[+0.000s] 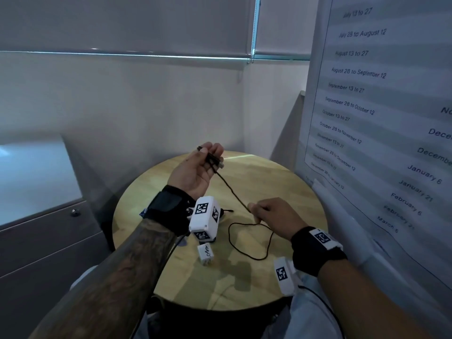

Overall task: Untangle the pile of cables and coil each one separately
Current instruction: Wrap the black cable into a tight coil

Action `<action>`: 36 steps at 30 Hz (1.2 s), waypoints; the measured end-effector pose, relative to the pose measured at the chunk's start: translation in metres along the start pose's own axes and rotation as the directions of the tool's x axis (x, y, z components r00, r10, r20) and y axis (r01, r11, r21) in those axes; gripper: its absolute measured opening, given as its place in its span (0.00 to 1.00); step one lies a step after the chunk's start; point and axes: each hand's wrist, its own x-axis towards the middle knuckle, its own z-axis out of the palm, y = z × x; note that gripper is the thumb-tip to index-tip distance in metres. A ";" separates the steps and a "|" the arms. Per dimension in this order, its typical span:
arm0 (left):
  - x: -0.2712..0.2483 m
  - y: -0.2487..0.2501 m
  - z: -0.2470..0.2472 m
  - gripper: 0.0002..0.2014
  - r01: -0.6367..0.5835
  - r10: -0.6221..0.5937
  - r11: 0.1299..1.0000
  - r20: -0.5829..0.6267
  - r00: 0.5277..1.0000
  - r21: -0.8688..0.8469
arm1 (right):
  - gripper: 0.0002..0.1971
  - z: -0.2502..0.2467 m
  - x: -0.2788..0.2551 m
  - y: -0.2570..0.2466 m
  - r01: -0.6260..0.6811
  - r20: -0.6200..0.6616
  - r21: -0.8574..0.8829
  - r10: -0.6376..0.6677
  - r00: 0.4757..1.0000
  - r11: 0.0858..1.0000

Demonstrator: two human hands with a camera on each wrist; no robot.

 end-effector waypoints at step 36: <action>-0.021 -0.039 0.014 0.10 -0.209 0.022 0.465 0.225 0.974 0.860 | 0.10 -0.027 -0.021 -0.049 0.308 -0.206 0.117 -0.281 0.938 0.944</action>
